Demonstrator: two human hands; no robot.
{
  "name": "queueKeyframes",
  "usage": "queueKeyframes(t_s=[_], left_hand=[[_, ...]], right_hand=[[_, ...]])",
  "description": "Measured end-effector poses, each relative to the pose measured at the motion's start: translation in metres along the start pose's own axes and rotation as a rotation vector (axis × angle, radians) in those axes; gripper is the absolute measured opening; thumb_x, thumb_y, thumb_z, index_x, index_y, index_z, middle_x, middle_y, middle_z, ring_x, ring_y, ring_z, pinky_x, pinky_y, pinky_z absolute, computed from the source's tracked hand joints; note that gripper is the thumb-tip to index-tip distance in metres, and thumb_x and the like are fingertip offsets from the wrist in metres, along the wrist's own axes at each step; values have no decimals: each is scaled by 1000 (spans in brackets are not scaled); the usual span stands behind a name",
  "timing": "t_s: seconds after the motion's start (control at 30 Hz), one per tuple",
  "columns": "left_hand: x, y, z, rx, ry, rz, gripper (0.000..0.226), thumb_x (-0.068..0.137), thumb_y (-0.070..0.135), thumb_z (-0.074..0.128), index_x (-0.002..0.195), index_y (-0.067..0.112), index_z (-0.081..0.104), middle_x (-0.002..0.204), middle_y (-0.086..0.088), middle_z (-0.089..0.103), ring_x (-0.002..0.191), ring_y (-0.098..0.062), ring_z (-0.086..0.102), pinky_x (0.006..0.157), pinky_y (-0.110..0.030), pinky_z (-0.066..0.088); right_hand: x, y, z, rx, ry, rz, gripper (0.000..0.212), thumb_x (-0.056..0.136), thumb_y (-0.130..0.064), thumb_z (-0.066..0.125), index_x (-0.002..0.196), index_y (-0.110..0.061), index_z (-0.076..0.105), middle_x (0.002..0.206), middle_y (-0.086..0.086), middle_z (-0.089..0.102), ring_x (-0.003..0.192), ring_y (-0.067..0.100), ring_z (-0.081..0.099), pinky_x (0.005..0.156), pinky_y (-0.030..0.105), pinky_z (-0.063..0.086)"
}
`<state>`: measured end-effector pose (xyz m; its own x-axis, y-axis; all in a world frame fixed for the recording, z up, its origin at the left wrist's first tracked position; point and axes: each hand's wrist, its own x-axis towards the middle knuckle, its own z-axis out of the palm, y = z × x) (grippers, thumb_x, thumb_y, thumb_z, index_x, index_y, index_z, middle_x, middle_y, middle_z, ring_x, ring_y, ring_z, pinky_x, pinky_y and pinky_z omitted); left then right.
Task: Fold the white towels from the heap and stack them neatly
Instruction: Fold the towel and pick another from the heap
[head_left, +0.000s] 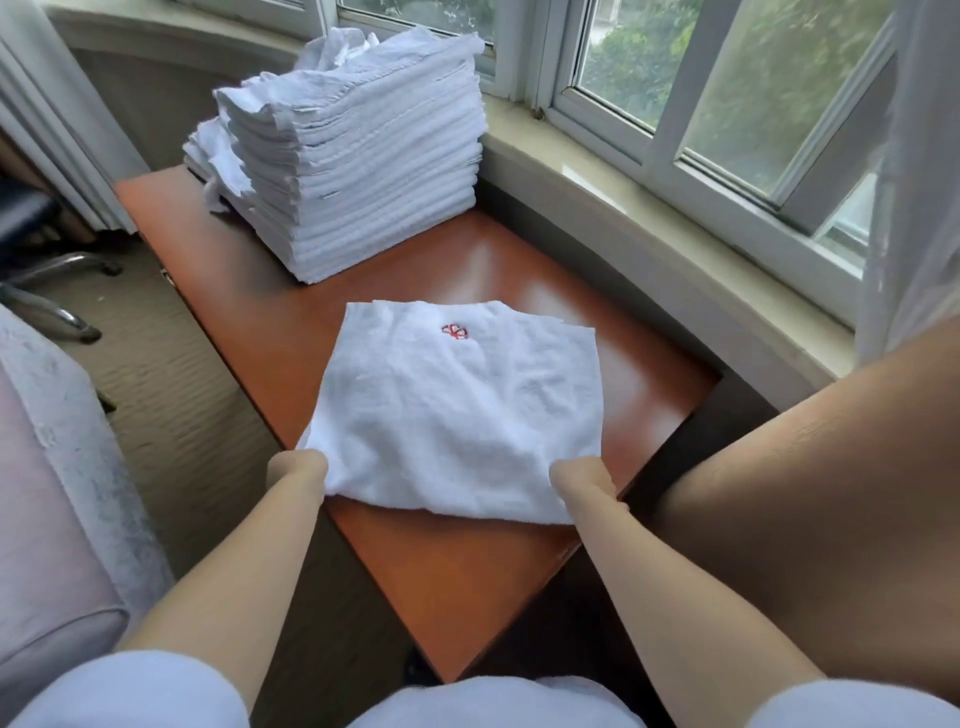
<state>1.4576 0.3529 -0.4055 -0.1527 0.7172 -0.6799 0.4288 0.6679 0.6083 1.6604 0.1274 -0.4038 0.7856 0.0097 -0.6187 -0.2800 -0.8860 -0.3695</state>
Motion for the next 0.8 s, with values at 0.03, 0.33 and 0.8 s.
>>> queueKeyframes(t_s=[0.03, 0.33, 0.8], left_hand=[[3, 0, 2, 151, 42, 53, 43, 100, 14, 43, 140, 0, 42, 143, -18, 45, 129, -33, 46, 101, -39, 44], [11, 34, 33, 689, 80, 462, 53, 92, 43, 49, 133, 8, 48, 136, -14, 46, 127, -34, 39, 106, -47, 33], [64, 92, 73, 573, 155, 492, 36, 98, 21, 44, 127, 1, 50, 134, -21, 45, 121, -40, 44, 101, -43, 38]], right_hand=[[2, -7, 1, -21, 23, -13, 34, 87, -23, 48, 119, -12, 53, 120, 8, 62, 117, 31, 51, 108, 44, 24], [17, -47, 9, 104, 91, -66, 55, 94, -18, 46, 146, -6, 29, 146, 15, 34, 127, 34, 43, 88, 37, 44], [76, -117, 23, 138, 151, -67, 54, 95, -36, 46, 144, -14, 40, 143, 7, 43, 129, 31, 41, 108, 42, 31]])
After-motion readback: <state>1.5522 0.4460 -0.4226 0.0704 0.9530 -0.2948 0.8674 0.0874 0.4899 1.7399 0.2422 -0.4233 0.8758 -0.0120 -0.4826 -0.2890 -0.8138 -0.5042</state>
